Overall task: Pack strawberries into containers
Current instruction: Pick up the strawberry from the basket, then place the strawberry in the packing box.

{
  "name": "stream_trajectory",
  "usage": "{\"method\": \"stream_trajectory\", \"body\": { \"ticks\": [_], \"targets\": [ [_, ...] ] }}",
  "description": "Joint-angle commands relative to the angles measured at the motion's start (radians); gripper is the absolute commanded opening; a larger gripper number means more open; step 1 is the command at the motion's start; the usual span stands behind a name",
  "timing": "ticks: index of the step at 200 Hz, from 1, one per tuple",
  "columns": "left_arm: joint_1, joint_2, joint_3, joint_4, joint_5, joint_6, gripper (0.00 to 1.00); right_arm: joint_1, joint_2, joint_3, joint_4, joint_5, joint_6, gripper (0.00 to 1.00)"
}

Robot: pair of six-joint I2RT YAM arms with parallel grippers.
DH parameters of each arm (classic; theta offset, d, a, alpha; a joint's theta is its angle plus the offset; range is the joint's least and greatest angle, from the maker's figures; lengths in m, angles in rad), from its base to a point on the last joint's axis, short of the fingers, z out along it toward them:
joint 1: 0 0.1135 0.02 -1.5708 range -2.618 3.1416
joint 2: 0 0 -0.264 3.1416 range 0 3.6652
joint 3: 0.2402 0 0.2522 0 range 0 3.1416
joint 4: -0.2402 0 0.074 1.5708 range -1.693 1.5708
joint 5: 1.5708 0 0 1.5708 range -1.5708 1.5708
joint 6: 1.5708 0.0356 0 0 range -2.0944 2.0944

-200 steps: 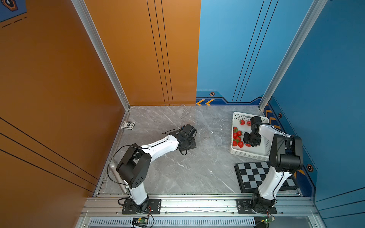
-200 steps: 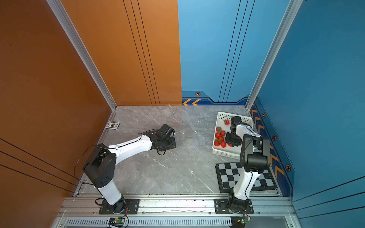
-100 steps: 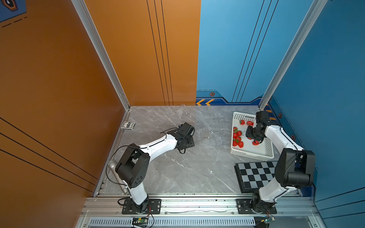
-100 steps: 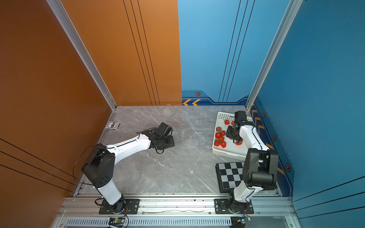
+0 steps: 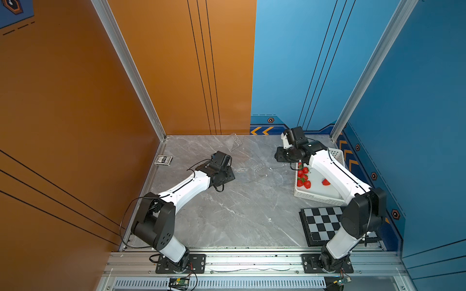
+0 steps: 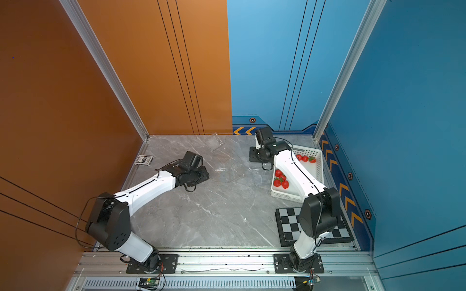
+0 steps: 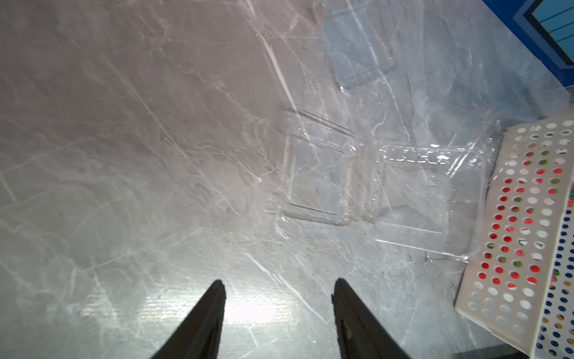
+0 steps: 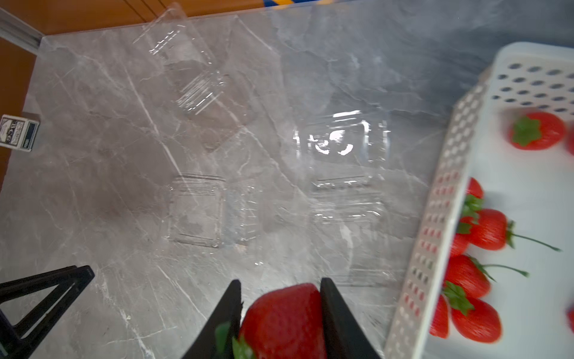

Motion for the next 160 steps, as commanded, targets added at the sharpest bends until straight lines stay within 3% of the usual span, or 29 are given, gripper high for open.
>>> {"method": "stream_trajectory", "body": {
  "ticks": [1, 55, 160],
  "targets": [
    [0.027, -0.035, -0.034, -0.015, -0.003, 0.027, 0.58, 0.066, 0.115, 0.071, -0.037, -0.004, 0.025, 0.22],
    [0.057, -0.047, -0.07, -0.015, 0.002, 0.035, 0.58, 0.13, 0.347, 0.175, -0.046, -0.004, 0.02, 0.22],
    [0.035, -0.003, -0.054, 0.002, 0.016, 0.03, 0.58, 0.152, 0.571, 0.344, -0.161, 0.202, -0.024, 0.22]
  ]
}}
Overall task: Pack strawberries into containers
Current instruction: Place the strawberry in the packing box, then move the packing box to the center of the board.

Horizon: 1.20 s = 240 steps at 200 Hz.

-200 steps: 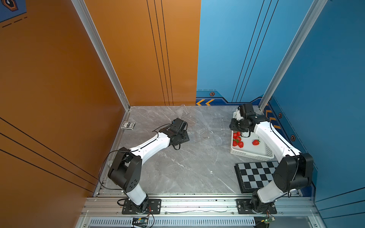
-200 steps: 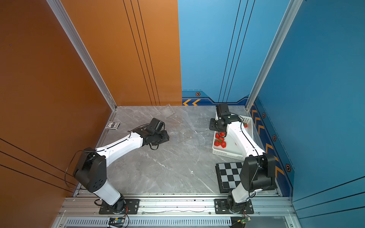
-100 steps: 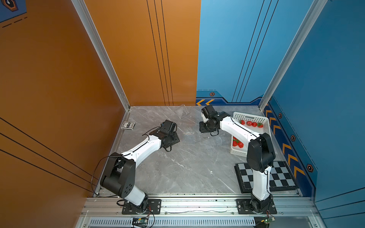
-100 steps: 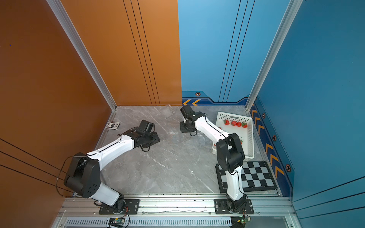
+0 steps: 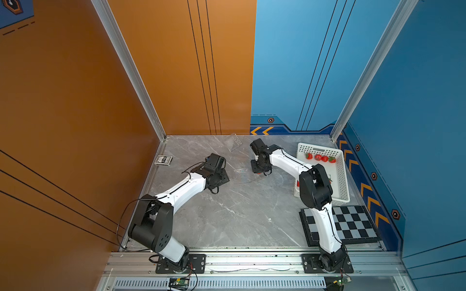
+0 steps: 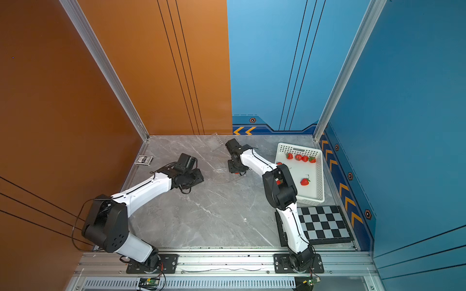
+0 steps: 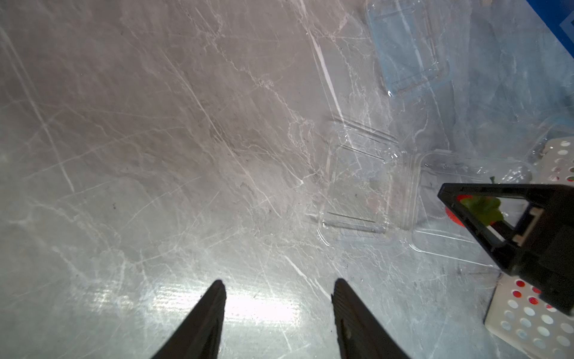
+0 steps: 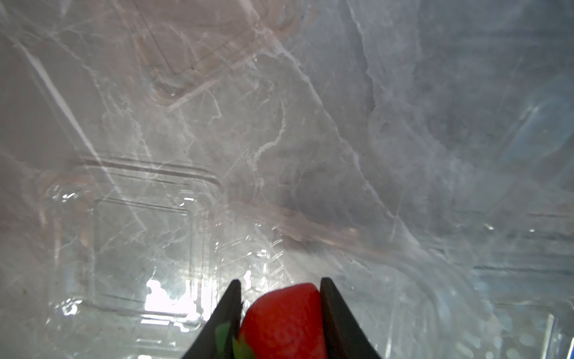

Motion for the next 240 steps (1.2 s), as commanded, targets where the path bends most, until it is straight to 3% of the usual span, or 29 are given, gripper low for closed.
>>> {"method": "stream_trajectory", "body": {
  "ticks": [1, 49, 75, 189, 240],
  "targets": [
    [-0.008, 0.016, 0.003, -0.003, 0.015, 0.012, 0.58, 0.018, 0.044, 0.043, -0.09, 0.094, -0.026, 0.22],
    [-0.014, 0.011, 0.003, -0.004, 0.016, 0.012, 0.57, 0.03, 0.079, 0.062, -0.112, 0.105, -0.038, 0.22],
    [-0.013, -0.001, -0.006, -0.004, 0.014, 0.012, 0.57, 0.035, 0.081, 0.05, -0.116, 0.034, -0.032, 0.22],
    [-0.003, -0.091, -0.096, -0.004, -0.002, 0.001, 0.58, 0.137, -0.053, -0.099, -0.084, -0.095, -0.001, 0.24],
    [-0.007, -0.115, -0.11, -0.004, -0.01, -0.007, 0.58, 0.131, -0.119, -0.154, -0.073, -0.055, 0.003, 0.48]
  ]
}}
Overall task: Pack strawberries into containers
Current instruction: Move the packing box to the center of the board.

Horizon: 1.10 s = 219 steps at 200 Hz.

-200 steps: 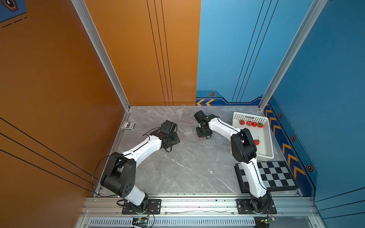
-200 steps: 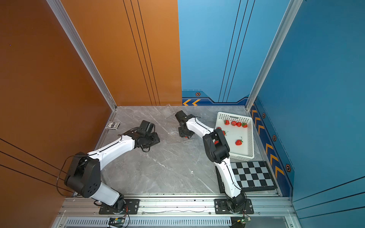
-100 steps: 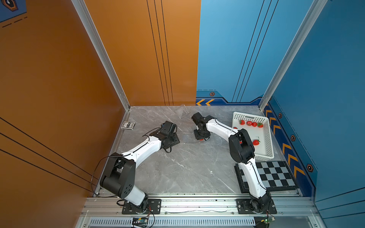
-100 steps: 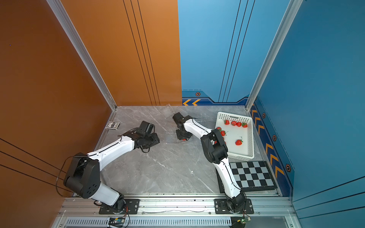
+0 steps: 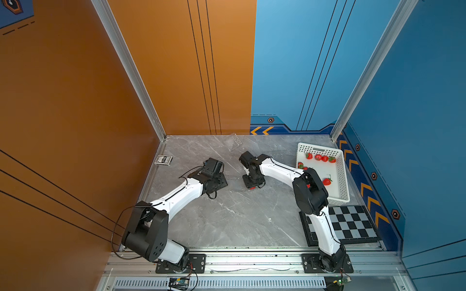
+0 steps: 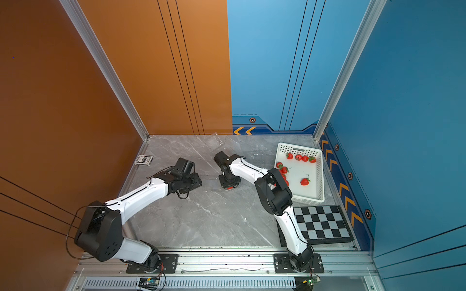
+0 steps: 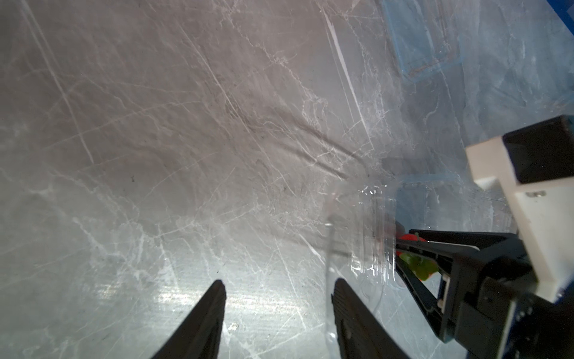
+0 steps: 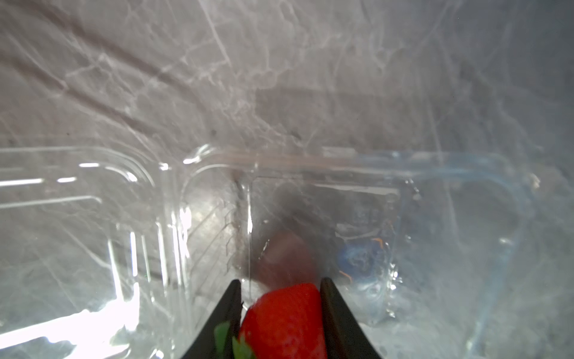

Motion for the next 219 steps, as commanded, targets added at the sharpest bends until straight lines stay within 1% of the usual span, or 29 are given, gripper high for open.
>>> {"method": "stream_trajectory", "body": {
  "ticks": [1, 35, 71, 79, 86, 112, 115, 139, 159, 175, 177, 197, 219],
  "targets": [
    [0.0, -0.033, -0.015, -0.015, -0.01, -0.006, 0.58, -0.012, -0.066, -0.019, -0.006, 0.022, 0.013, 0.48],
    [0.0, -0.042, -0.016, -0.015, -0.017, -0.009, 0.59, -0.029, -0.104, -0.011, 0.01, 0.043, -0.014, 0.6],
    [-0.006, -0.055, -0.02, -0.025, -0.032, -0.017, 0.59, -0.048, -0.109, 0.01, 0.011, 0.039, -0.03, 0.61],
    [-0.005, -0.059, -0.022, -0.026, -0.036, -0.018, 0.59, -0.048, -0.112, 0.01, 0.012, 0.046, -0.035, 0.62],
    [-0.005, -0.063, -0.02, -0.034, -0.042, -0.018, 0.59, -0.05, -0.117, 0.044, 0.015, 0.053, -0.04, 0.62],
    [-0.013, -0.081, -0.005, -0.06, -0.07, -0.014, 0.59, -0.069, -0.144, 0.058, 0.028, 0.071, -0.055, 0.62],
    [-0.015, -0.084, -0.005, -0.062, -0.073, -0.012, 0.6, -0.074, -0.175, 0.057, 0.03, 0.072, -0.057, 0.62],
    [-0.034, -0.116, 0.011, -0.088, -0.108, -0.014, 0.59, -0.114, -0.276, 0.022, 0.065, 0.089, -0.065, 0.62],
    [-0.057, -0.136, 0.042, -0.127, -0.145, -0.017, 0.6, -0.167, -0.401, -0.092, 0.118, 0.079, -0.07, 0.63],
    [-0.093, -0.138, 0.061, -0.15, -0.168, -0.036, 0.57, -0.235, -0.498, -0.178, 0.148, 0.076, -0.063, 0.63],
    [-0.098, -0.136, 0.085, -0.15, -0.168, -0.037, 0.57, -0.246, -0.51, -0.191, 0.152, 0.075, -0.063, 0.63],
    [-0.188, -0.086, 0.162, -0.15, -0.183, -0.048, 0.58, -0.361, -0.601, -0.31, 0.183, 0.046, -0.052, 0.65],
    [-0.296, 0.028, 0.291, -0.149, -0.193, -0.027, 0.6, -0.522, -0.645, -0.426, 0.216, -0.02, -0.042, 0.66]
  ]
}}
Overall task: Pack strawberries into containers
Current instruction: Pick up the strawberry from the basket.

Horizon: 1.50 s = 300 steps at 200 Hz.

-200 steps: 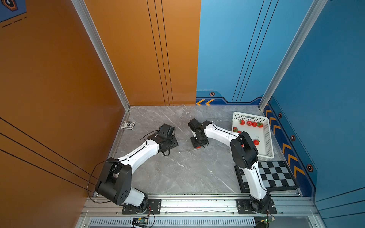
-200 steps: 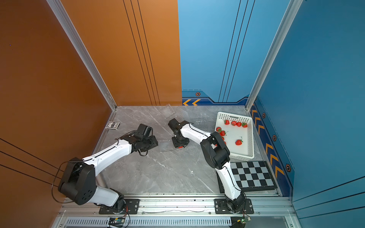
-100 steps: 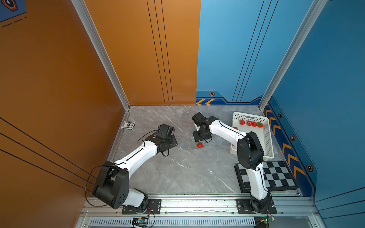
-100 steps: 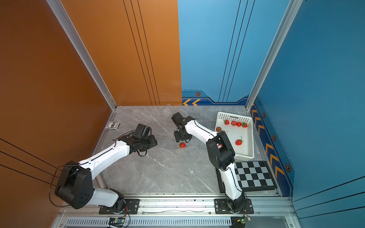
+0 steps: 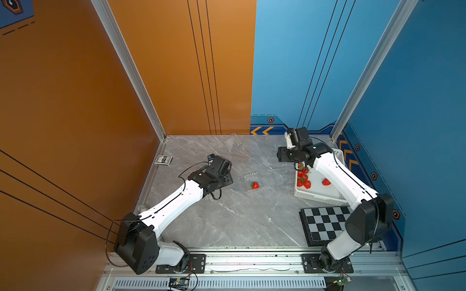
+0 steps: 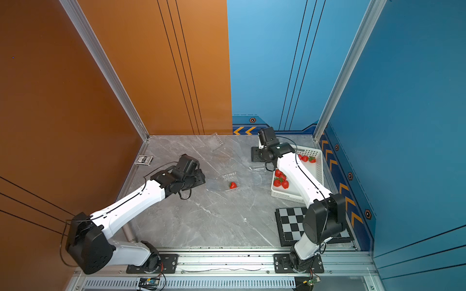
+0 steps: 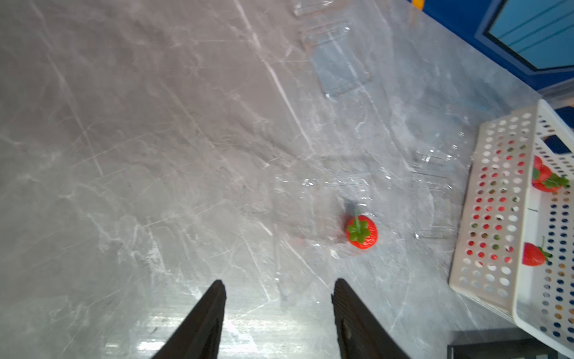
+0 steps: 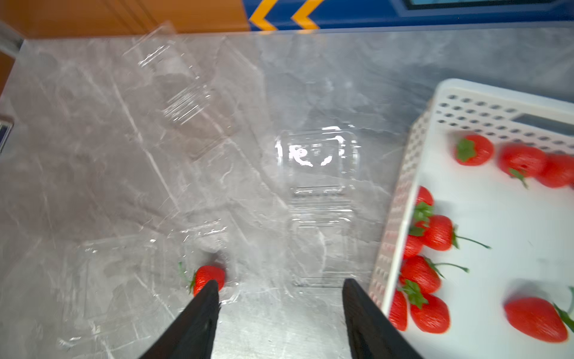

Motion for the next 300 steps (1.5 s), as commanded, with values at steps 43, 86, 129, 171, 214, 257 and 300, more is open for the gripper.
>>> {"method": "stream_trajectory", "body": {
  "ticks": [43, 86, 129, 171, 214, 257, 300],
  "targets": [
    [-0.208, 0.325, 0.335, -0.021, 0.006, 0.064, 0.61, -0.341, 0.027, -0.261, 0.092, -0.096, 0.016, 0.66],
    [-0.241, 0.477, 0.464, -0.022, 0.075, 0.085, 0.59, -0.385, 0.143, -0.29, 0.157, -0.133, 0.022, 0.64],
    [-0.237, 0.51, 0.491, -0.022, 0.092, 0.09, 0.59, -0.381, 0.228, -0.268, 0.186, -0.163, 0.051, 0.62],
    [-0.22, 0.5, 0.475, -0.022, 0.092, 0.089, 0.59, -0.357, 0.287, -0.249, 0.202, -0.179, 0.055, 0.6],
    [-0.202, 0.49, 0.459, -0.02, 0.093, 0.087, 0.59, -0.343, 0.303, -0.247, 0.206, -0.17, 0.061, 0.59],
    [-0.199, 0.487, 0.452, -0.02, 0.1, 0.088, 0.59, -0.342, 0.311, -0.249, 0.205, -0.169, 0.065, 0.57],
    [-0.195, 0.479, 0.443, -0.02, 0.1, 0.087, 0.59, -0.341, 0.334, -0.235, 0.211, -0.17, 0.058, 0.54]
  ]
}}
